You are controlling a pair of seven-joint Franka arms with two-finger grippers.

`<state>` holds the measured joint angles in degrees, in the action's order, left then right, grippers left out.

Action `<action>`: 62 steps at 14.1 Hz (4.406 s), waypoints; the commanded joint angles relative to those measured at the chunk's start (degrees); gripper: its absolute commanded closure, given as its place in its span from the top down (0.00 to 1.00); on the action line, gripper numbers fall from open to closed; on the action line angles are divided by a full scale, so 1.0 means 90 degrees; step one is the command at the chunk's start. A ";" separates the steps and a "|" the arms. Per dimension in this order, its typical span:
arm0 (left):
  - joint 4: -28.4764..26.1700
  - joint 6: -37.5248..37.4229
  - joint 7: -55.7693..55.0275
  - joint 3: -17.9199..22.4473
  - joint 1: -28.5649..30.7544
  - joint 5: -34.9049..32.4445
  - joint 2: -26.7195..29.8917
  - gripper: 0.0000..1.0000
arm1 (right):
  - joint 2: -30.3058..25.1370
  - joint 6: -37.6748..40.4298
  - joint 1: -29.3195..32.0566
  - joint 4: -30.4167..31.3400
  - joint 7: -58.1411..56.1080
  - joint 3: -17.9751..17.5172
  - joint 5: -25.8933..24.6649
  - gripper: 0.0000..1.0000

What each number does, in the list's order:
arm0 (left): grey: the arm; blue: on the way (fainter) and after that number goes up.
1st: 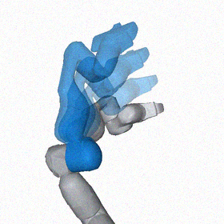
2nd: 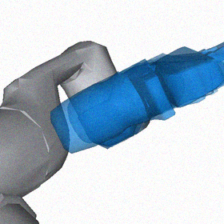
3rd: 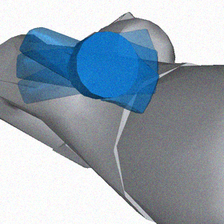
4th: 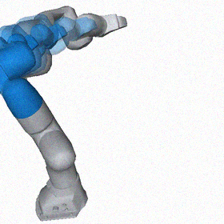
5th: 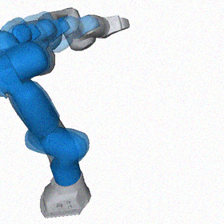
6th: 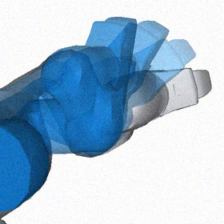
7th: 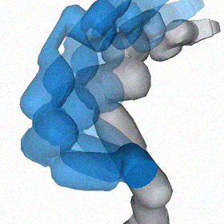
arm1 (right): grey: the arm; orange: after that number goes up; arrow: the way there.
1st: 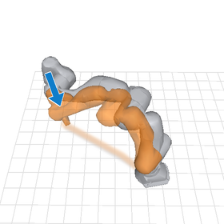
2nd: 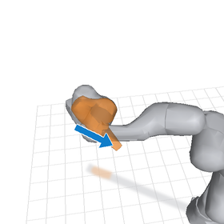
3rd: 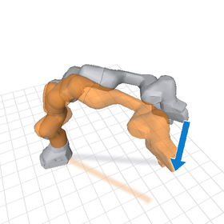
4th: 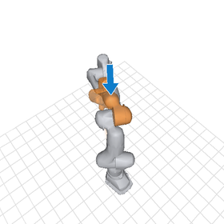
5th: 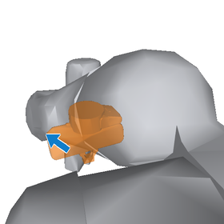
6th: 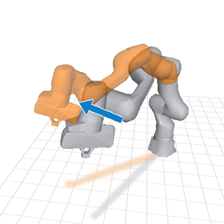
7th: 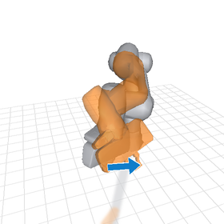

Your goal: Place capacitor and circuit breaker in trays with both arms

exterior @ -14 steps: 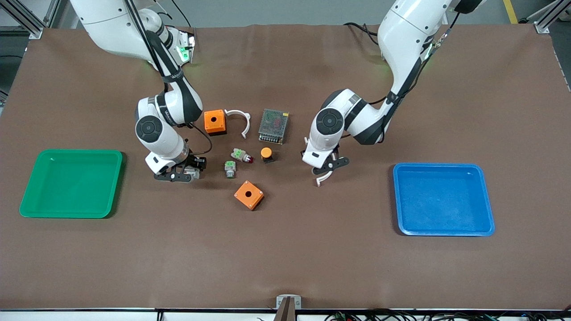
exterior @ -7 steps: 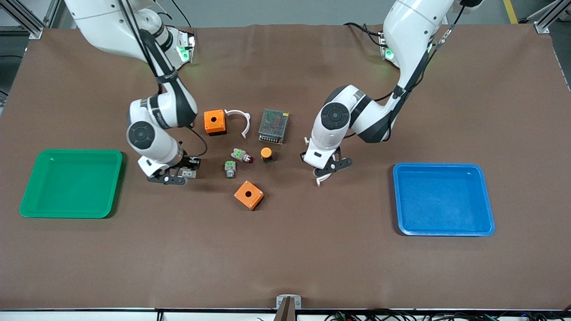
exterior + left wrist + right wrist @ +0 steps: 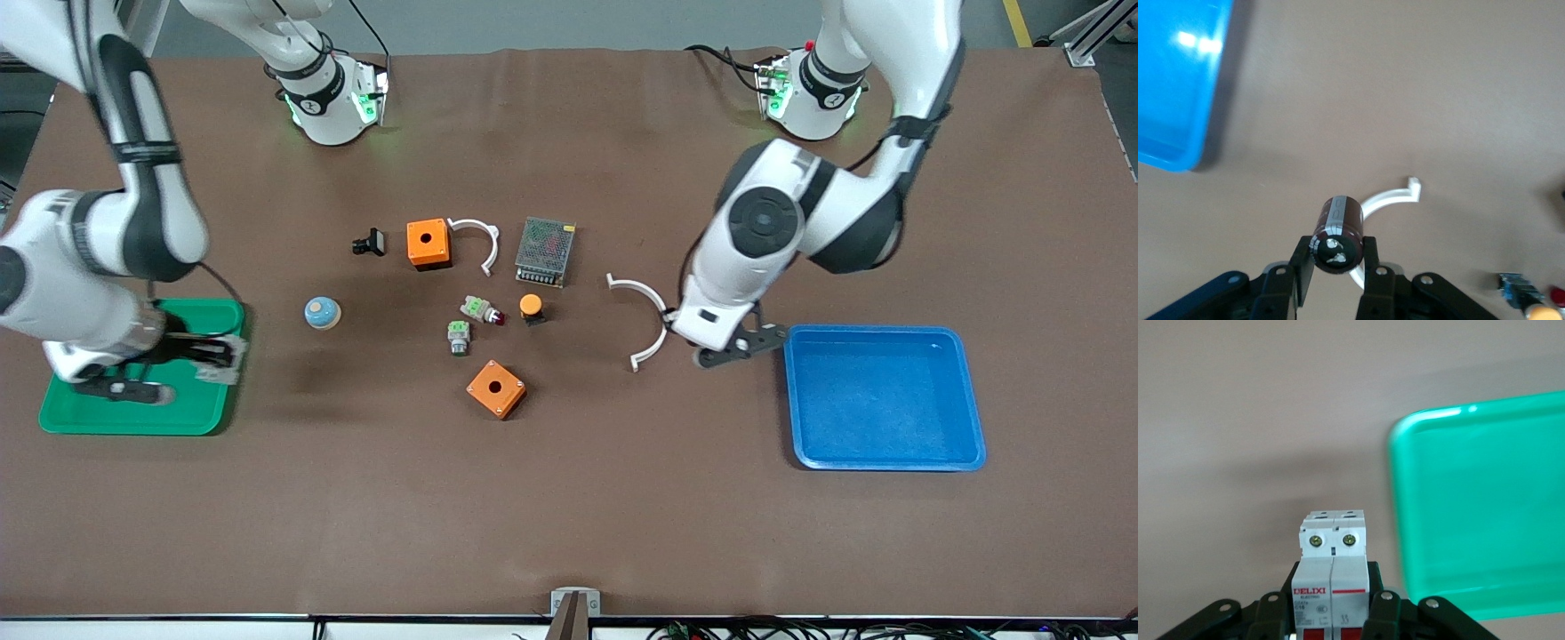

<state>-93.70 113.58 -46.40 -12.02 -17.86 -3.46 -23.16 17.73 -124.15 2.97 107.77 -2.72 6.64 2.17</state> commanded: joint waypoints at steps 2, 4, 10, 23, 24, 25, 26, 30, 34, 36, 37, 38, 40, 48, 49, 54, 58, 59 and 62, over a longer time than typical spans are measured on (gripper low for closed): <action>0.0069 -0.0354 0.1256 -0.0031 0.0937 0.0013 0.0054 0.13 | 0.0616 -0.0687 0.1230 -0.0090 -0.1218 -0.0161 -0.0085 0.00; 0.0059 -0.0364 0.1881 -0.0022 0.1406 -0.0055 0.0035 0.13 | 0.0899 -0.0922 0.1650 -0.0080 -0.1639 -0.0171 -0.0075 0.00; 0.0069 -0.0335 0.3328 0.0017 0.2491 -0.0357 -0.0306 0.13 | 0.1652 -0.1509 0.2316 -0.0167 -0.2246 -0.0201 0.0071 0.00; 0.0089 0.1109 0.4033 0.0017 0.3303 -0.0954 -0.1694 0.14 | 0.1740 -0.1479 0.2248 -0.0255 -0.2246 -0.0386 0.0130 0.75; 0.0089 0.1168 0.4042 0.0017 0.3312 -0.0954 -0.1713 0.14 | 0.1740 -0.1460 0.2238 -0.0265 -0.2246 -0.0386 0.0121 0.99; 0.0069 0.1169 0.4042 0.0017 0.3303 -0.0925 -0.1713 0.14 | 0.1731 -0.1421 0.2199 -0.0372 -0.2246 -0.0386 0.0111 1.00; 0.0040 0.1169 0.4033 0.0017 0.3303 -0.0915 -0.1704 0.14 | 0.1731 -0.1411 0.2151 -0.0489 -0.2266 -0.0386 0.0111 1.00; -0.0009 0.1140 0.4033 0.0017 0.3303 -0.0905 -0.1713 0.15 | 0.1682 -0.0205 0.1809 -0.1356 -0.2159 -0.0376 0.0111 1.00; -0.0048 0.1140 0.4033 0.0017 0.3283 -0.0905 -0.1713 0.19 | 0.1526 0.1545 0.1126 -0.2324 -0.0862 -0.0357 -0.0103 1.00; -0.0048 0.1140 0.4033 0.0017 0.3283 -0.0905 -0.1704 0.23 | 0.1283 0.1966 0.0765 -0.2355 -0.0306 -0.0347 -0.0123 1.00; -0.0048 0.1140 0.4042 0.0008 0.3283 -0.0905 -0.1675 0.47 | 0.1156 0.2248 0.0589 -0.2355 -0.0081 -0.0347 -0.0133 1.00; -0.0048 0.1120 0.4042 0.0008 0.3293 -0.0905 -0.1655 0.76 | 0.1029 0.2444 0.0433 -0.2345 -0.0030 -0.0347 -0.0191 1.00; -0.0077 0.0917 0.4062 -0.0012 0.3303 -0.0895 -0.1325 0.88 | 0.0697 0.2816 0.0130 -0.2355 -0.0030 -0.0347 -0.0298 1.00; -0.0428 -0.1026 0.4091 -0.0139 0.3361 -0.0507 0.0930 0.97 | -0.0437 0.4046 -0.0233 -0.2520 -0.0079 -0.0386 -0.0407 1.00; -0.0419 -0.1222 0.4236 -0.0139 0.3361 -0.0263 0.1175 0.97 | -0.0466 0.4290 -0.0233 -0.2695 -0.0078 -0.0396 -0.0387 1.00; -0.0370 -0.1984 0.4609 -0.0100 0.3371 0.0246 0.2182 0.99 | -0.0467 0.4800 -0.0203 -0.3292 -0.0078 -0.0396 -0.0348 1.00; -0.0147 -0.2150 0.4638 -0.0061 0.3556 0.0677 0.2427 0.99 | -0.0447 0.5064 -0.0233 -0.3780 -0.0049 -0.0406 -0.0367 1.00; 0.0048 -0.2374 0.4696 -0.0061 0.3566 0.0677 0.2427 0.99 | -0.0447 0.5054 -0.0242 -0.3849 -0.0040 -0.0396 -0.0387 1.00; 0.0634 -0.2863 0.4834 -0.0061 0.3567 0.0677 0.2427 0.99 | -0.0447 0.5141 -0.0233 -0.3947 -0.0039 -0.0386 -0.0416 1.00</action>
<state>-91.47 90.95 -3.99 -12.44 13.98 1.58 -1.54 13.33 -79.38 1.16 73.76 -3.69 3.02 -0.49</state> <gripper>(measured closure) 0.004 0.000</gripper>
